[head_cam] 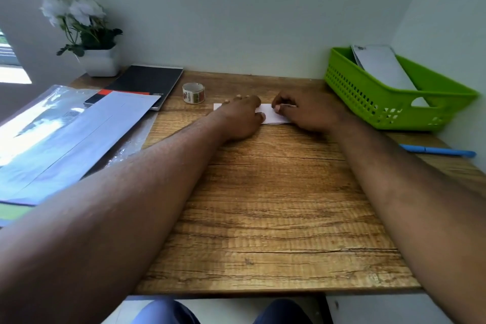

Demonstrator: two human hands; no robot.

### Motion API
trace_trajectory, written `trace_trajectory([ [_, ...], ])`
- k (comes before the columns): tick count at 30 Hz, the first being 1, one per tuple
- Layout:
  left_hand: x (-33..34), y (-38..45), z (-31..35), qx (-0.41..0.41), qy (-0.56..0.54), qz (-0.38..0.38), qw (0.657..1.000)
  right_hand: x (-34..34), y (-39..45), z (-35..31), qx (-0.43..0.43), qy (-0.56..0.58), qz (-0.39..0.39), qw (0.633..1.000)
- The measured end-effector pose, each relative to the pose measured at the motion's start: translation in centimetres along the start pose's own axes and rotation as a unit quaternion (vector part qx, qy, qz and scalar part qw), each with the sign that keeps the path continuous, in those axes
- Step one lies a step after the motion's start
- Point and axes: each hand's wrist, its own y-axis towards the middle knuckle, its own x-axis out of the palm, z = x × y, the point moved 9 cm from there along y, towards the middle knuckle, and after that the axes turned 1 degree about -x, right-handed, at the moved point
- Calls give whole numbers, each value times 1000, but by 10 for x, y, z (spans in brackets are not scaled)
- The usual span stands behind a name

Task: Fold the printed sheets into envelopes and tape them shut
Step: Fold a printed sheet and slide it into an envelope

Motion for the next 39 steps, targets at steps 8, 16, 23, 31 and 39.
trace_trajectory([
  [8, 16, 7, -2, 8, 77, -55, 996, 36, 5, -6, -2, -61, -96, 993],
  [16, 14, 4, -15, -36, 82, -71, 993, 27, 3, 18, 54, -45, -70, 995],
  [23, 0, -7, -29, -94, 108, -36, 989, 18, -1, 45, 115, -112, -61, 985],
  [31, -1, -7, -8, -61, 65, -43, 995, 38, 3, -5, -7, -69, -111, 991],
  [39, -45, -32, -23, -107, 98, -25, 989, 24, 0, 42, 67, -139, -132, 979],
])
